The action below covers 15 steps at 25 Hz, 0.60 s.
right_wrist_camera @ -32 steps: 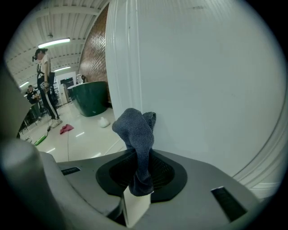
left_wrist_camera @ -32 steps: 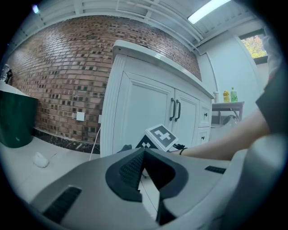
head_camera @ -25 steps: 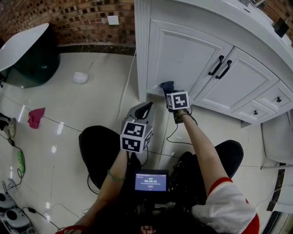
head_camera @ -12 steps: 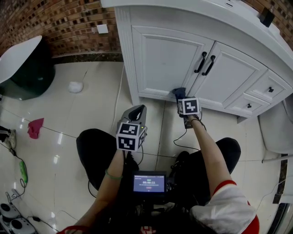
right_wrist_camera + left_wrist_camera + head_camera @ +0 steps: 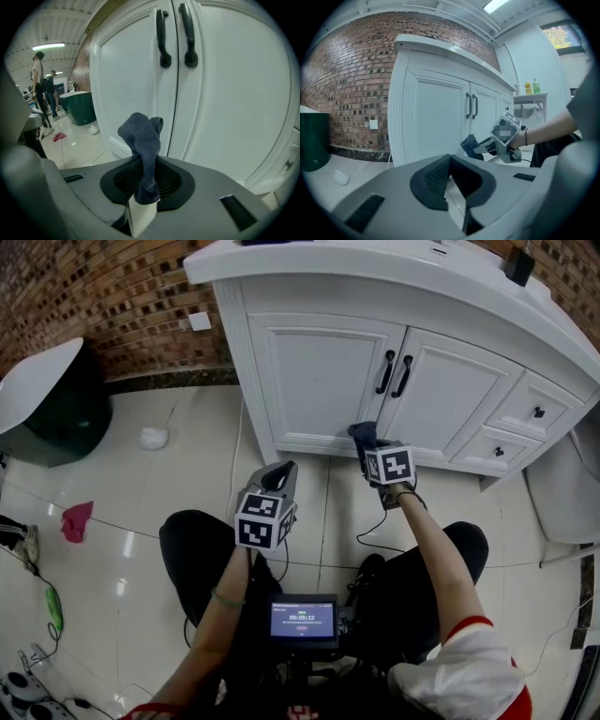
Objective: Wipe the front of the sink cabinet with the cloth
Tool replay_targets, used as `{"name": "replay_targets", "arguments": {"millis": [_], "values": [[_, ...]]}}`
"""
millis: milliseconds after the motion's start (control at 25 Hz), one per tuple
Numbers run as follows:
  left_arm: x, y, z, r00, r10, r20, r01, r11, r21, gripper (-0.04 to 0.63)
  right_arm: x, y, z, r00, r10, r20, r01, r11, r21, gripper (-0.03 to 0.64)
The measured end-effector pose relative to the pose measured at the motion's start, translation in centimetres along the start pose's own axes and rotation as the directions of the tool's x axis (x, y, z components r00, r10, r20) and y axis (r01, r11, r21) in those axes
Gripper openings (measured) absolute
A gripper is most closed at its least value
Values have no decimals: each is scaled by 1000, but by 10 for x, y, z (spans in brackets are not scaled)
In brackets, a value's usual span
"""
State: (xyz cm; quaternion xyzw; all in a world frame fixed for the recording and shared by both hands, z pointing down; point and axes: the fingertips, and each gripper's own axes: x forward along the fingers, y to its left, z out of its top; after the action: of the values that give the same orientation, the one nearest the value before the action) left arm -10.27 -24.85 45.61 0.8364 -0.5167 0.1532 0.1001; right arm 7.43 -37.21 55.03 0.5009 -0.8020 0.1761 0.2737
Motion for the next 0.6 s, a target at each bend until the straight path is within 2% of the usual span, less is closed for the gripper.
{"name": "replay_targets", "arguments": {"millis": [120,280,480,600], "values": [[0,-8,17,1000,-8,26,8,1000,17,35,-32,-21,22,998,-8,66,9,1000,-2,74],[1,-29,45,997,-35,71,31,998,55,35,-81,-62,50,987,-60,152,56,998,32,74],[6,-66,82,986,-109,128,103,993,55,35,-136,-107,81,960,-136,246,121,990,78,74],[10,-86,100,979,-137,150,127,989,79,35,-163,-120,106,938,-157,308,138,987,82,74]]}}
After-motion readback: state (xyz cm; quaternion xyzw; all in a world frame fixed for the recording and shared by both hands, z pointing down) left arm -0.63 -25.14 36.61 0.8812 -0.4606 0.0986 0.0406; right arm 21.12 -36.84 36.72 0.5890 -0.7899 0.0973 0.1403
